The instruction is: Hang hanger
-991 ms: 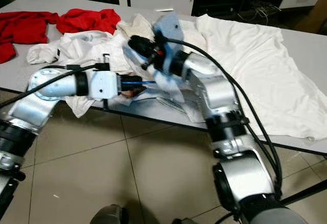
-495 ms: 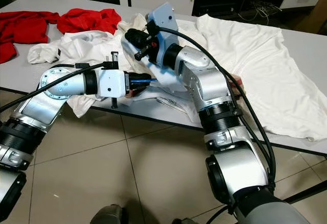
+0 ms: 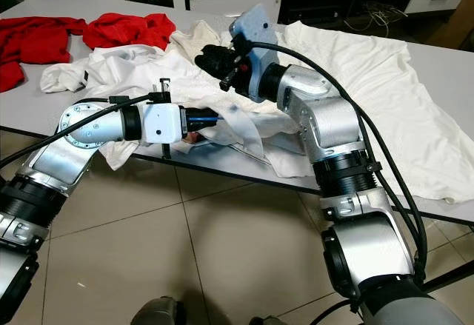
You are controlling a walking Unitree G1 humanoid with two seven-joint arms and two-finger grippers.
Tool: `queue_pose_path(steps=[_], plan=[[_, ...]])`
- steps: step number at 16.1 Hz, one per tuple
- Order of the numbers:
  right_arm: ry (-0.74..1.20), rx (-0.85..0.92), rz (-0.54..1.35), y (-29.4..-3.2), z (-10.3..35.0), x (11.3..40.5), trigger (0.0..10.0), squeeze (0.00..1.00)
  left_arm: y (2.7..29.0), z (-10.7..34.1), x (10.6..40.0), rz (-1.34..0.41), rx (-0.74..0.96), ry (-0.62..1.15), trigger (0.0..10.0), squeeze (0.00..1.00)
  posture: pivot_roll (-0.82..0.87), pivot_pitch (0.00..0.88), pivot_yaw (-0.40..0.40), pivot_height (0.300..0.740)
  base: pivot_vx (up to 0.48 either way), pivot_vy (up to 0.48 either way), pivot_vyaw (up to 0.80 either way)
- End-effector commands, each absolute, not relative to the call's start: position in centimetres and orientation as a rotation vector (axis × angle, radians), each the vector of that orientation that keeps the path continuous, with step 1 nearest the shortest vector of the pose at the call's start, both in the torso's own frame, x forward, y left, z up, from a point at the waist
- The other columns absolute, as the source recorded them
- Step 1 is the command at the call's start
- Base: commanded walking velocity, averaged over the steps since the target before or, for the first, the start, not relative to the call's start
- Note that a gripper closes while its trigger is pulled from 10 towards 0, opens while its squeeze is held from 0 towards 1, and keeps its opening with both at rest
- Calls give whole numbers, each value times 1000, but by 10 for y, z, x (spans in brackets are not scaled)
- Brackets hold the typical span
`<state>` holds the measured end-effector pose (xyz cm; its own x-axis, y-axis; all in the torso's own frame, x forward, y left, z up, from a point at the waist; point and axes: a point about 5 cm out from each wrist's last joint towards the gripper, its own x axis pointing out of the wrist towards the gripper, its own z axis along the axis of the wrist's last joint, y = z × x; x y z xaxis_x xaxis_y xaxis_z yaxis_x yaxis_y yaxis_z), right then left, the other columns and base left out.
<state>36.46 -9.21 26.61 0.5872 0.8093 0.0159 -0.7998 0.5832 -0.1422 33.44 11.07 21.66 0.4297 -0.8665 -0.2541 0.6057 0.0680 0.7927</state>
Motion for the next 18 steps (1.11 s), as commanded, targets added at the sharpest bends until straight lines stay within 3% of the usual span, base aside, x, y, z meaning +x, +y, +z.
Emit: queue_pose_path(steps=[1,3,5,7,10,12,18], plan=[[-99,-84,904,-105,278,367,10000,0,113,217,334,-1123,992,-329,10000,0,189,9,-23,740,0,0,0],[-112,-81,880,-119,283,365,10000,0,113,216,334,-1122,989,-327,10000,0,191,10,-23,740,0,0,0],[-129,-369,927,-154,276,343,10000,0,118,213,332,-1117,987,-316,10000,0,190,14,-22,740,0,0,0],[-88,-588,987,-162,260,329,10000,0,120,212,332,-1115,987,-309,10000,0,181,14,-20,740,0,0,0],[-59,-617,1084,-159,252,315,10000,0,118,211,333,-1116,989,-307,10000,0,167,13,-16,740,0,0,0],[-67,-635,1094,-153,250,312,10000,1000,115,211,334,-1120,990,-312,10000,0,167,13,-16,740,0,0,0],[-63,-816,1134,-151,247,304,10000,1000,115,205,333,-1126,991,-298,10000,0,169,7,-13,740,0,0,0]])
